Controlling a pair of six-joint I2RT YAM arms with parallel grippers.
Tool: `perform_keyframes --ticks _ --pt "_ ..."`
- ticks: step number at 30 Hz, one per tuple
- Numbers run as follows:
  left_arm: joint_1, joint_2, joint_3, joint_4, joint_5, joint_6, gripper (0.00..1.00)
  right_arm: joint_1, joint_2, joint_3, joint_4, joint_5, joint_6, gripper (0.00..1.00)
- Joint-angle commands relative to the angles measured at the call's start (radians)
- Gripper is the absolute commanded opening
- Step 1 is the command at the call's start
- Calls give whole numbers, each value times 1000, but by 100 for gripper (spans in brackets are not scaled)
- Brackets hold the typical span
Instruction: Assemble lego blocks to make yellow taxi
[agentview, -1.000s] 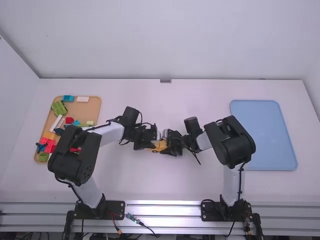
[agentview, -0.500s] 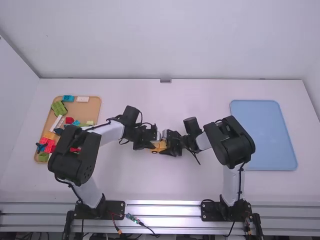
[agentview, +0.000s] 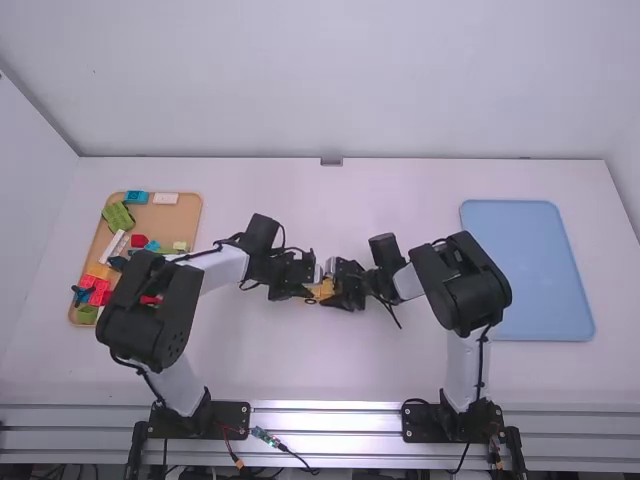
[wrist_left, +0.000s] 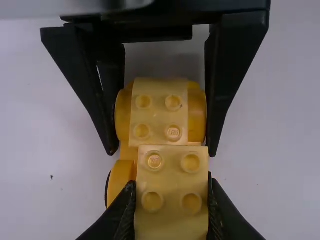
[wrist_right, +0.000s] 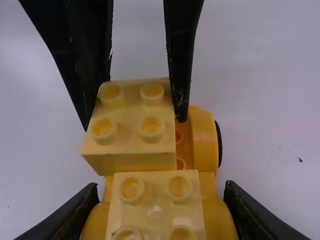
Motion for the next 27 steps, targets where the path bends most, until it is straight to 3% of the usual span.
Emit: perform_keyframes --ticks 1,13,27 --pt "-10 5 -26 6 22 8 2 6 16 -4 -9 9 7 53" --pt "-11 5 -24 52 -27 -53 2 17 16 -4 -14 9 6 53" --pt "-10 5 -17 -2 4 -51 2 18 16 -4 -6 9 6 56"
